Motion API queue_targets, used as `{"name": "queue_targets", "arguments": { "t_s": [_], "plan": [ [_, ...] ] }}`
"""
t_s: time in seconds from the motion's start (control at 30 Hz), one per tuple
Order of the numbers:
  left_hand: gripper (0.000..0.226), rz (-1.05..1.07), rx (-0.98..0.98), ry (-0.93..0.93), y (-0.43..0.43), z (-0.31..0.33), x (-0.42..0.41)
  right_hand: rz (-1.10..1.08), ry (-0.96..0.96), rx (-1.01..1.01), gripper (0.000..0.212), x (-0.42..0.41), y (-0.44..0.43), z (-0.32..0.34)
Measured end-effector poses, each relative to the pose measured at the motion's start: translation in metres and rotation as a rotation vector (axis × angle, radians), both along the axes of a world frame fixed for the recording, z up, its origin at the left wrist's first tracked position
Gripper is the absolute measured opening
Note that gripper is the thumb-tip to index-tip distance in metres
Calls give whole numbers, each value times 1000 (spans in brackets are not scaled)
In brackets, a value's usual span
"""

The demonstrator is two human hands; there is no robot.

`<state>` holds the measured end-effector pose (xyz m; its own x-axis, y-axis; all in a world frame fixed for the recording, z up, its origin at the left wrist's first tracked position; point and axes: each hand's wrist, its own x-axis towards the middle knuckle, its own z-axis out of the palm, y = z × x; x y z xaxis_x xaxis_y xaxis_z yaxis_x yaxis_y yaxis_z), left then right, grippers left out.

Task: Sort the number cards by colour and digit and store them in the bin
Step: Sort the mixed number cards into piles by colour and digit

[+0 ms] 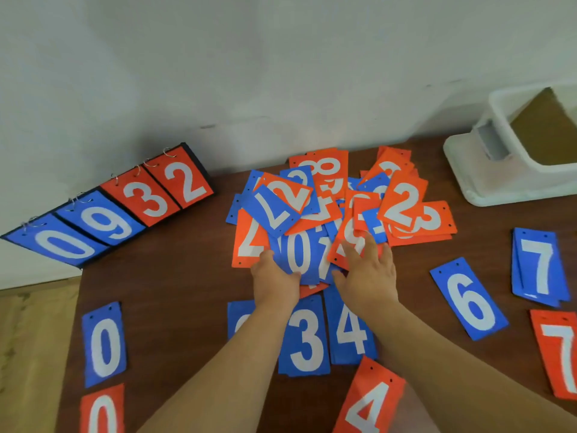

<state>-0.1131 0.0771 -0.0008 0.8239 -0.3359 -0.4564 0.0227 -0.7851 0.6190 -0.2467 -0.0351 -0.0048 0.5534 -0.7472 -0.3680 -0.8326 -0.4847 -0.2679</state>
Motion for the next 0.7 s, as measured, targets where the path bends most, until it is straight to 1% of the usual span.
{"name": "queue_targets", "arguments": {
  "t_s": [0.07,0.17,0.3,0.4,0.5,0.57,0.7],
  "plan": [
    [49,30,-28,18,-2,-3,-2,-36,35,5,61,-3,-7,-4],
    [34,26,-49,7,4,-9,-2,-24,80,-36,46,-7,-12,-8],
    [28,59,-46,-42,25,-5,7,-41,71,-58,40,-15,-18,-15],
    [25,117,-56,-59,42,3,15,-146,31,-10,44,-14,-23,-21],
    [26,180,-54,-75,61,8,23,-315,-5,88,52,1,-24,-16],
    [28,234,-77,-83,74,9,29,-405,-7,125,59,12,-24,-11],
    [25,301,-135,-53,97,16,39,-536,-41,190,72,18,-28,-12]
  ]
}}
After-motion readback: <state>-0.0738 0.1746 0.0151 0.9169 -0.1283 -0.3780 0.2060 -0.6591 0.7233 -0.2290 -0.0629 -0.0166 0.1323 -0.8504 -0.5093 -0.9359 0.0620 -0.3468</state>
